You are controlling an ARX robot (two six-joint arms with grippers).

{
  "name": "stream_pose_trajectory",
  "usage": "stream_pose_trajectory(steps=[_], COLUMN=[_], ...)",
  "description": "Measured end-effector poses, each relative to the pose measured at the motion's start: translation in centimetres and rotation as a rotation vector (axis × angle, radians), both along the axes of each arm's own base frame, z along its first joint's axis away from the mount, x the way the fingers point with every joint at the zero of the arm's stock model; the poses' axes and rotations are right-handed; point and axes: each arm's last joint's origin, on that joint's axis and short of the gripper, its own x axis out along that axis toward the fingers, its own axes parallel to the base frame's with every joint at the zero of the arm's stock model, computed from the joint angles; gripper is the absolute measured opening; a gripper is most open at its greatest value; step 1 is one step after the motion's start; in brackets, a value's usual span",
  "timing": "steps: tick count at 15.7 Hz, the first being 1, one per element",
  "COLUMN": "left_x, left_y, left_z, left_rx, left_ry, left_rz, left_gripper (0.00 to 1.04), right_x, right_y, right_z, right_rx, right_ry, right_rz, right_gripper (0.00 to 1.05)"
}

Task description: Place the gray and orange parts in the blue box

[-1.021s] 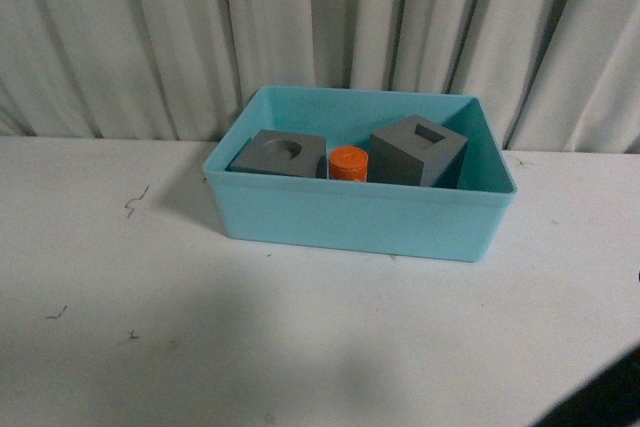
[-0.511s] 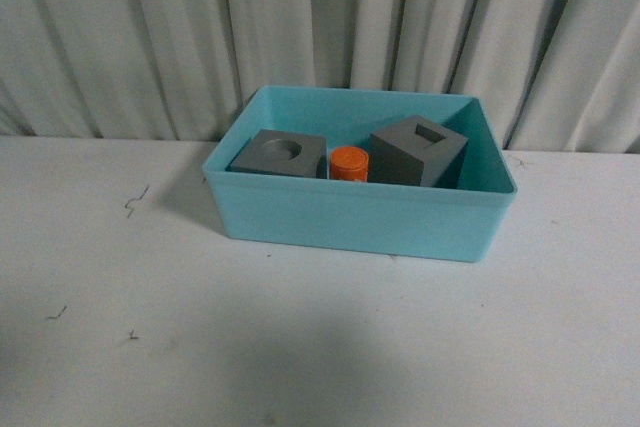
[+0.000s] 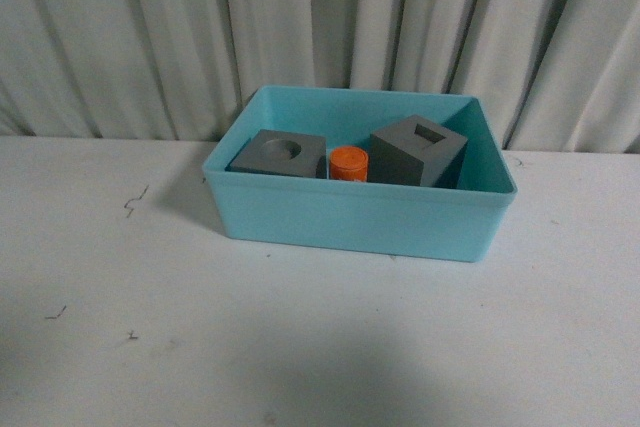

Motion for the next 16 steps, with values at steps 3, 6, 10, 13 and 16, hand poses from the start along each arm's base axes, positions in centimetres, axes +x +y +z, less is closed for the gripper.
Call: stream_pose_trajectory(steps=[3,6,10,13,16], left_x=[0.0,0.0,0.0,0.0,0.0], left_y=[0.0,0.0,0.0,0.0,0.0], left_z=[0.0,0.0,0.0,0.0,0.0], left_rx=[0.000,0.000,0.000,0.000,0.000], left_ry=[0.000,0.000,0.000,0.000,0.000], left_rz=[0.000,0.000,-0.001,0.000,0.000], left_gripper=[0.98,0.98,0.98,0.98,0.98], right_x=[-0.4,-0.8,-1.9,-1.9,-1.9], right_y=[0.1,0.1,0.1,0.1,0.1], right_z=[0.0,0.0,-0.1,-0.3,-0.3], right_rx=[-0.001,-0.001,-0.002,-0.002,-0.003], right_ry=[-0.005,-0.005,-0.005,0.006,0.006], right_rz=[0.016,0.016,0.015,0.016,0.016], right_gripper=[0.02,0.02,0.02,0.02,0.15])
